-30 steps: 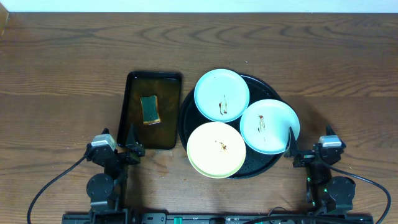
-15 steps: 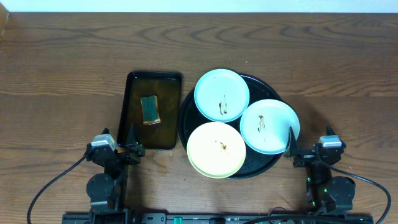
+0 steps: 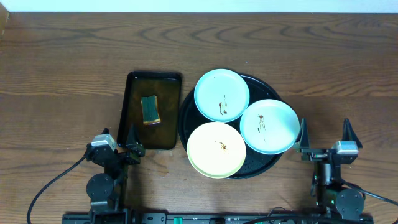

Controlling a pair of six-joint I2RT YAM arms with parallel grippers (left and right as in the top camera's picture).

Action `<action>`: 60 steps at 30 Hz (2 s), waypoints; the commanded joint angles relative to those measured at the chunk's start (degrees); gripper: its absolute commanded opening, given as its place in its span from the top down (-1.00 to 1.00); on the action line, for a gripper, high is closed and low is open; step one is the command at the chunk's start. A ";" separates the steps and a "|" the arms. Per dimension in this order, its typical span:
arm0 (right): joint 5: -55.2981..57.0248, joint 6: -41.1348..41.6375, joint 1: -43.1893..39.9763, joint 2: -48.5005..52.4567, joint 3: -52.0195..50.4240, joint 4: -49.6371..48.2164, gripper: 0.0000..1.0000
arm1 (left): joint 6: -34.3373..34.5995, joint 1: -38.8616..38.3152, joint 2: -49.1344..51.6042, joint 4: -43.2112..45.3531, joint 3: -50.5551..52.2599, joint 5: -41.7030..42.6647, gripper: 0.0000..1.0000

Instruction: Clean dirty plates on tray and stack at the side

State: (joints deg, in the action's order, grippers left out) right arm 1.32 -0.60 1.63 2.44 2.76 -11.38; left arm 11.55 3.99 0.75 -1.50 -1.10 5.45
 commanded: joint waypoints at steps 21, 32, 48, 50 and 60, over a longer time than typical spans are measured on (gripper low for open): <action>0.15 -5.84 0.63 45.94 25.97 -8.28 -0.99 | -1.01 0.17 -0.09 -2.10 0.76 1.20 -0.62; 0.11 -10.80 0.66 46.16 25.97 -8.55 -0.99 | -1.01 0.17 -0.09 -2.10 0.76 1.20 -0.62; -0.87 -10.60 0.66 46.34 25.94 8.28 -0.99 | -1.03 0.17 -0.09 -2.10 0.76 1.20 -0.62; -0.98 -10.60 0.66 46.34 25.94 10.14 -0.98 | -1.01 0.17 -0.09 -2.10 0.76 1.20 -0.63; 3.89 -10.60 0.61 46.18 25.94 12.41 -0.98 | -1.01 0.17 -0.09 -2.10 0.76 1.20 -0.62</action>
State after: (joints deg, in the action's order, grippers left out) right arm 2.46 -10.85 1.63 48.75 27.92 0.58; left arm 11.55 3.99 0.82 -1.50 -1.13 5.61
